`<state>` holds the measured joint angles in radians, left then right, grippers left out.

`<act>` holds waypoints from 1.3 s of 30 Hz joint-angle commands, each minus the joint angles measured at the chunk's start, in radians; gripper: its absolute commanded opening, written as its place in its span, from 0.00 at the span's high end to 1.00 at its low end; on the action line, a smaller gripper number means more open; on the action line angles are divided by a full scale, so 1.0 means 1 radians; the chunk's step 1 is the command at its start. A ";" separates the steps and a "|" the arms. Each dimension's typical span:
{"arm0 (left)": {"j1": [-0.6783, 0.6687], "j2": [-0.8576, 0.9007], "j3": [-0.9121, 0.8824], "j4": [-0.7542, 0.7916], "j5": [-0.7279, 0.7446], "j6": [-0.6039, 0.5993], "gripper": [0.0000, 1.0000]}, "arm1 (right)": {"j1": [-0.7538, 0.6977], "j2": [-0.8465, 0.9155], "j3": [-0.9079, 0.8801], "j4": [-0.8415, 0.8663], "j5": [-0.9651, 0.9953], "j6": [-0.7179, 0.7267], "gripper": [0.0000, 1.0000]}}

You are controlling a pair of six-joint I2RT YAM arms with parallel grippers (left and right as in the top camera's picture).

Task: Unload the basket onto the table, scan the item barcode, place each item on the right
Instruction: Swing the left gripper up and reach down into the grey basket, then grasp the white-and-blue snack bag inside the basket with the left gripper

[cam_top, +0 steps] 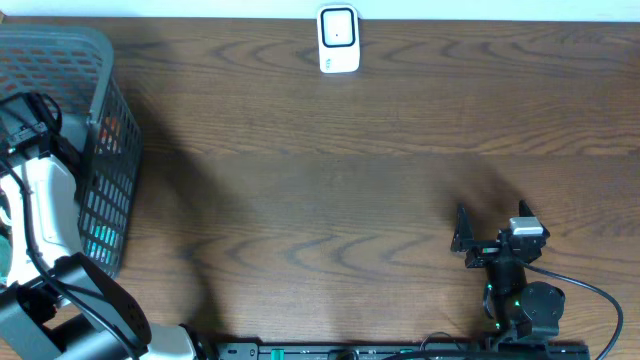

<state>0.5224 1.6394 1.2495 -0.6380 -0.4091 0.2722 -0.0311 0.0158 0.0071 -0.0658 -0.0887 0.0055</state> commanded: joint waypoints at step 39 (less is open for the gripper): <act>0.072 -0.148 -0.018 0.148 0.380 -0.024 0.04 | 0.006 -0.003 -0.002 -0.005 0.007 -0.014 0.01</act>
<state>0.5941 1.6005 1.2304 -0.5072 -0.1154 0.2813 -0.0311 0.0158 0.0071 -0.0662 -0.0887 0.0055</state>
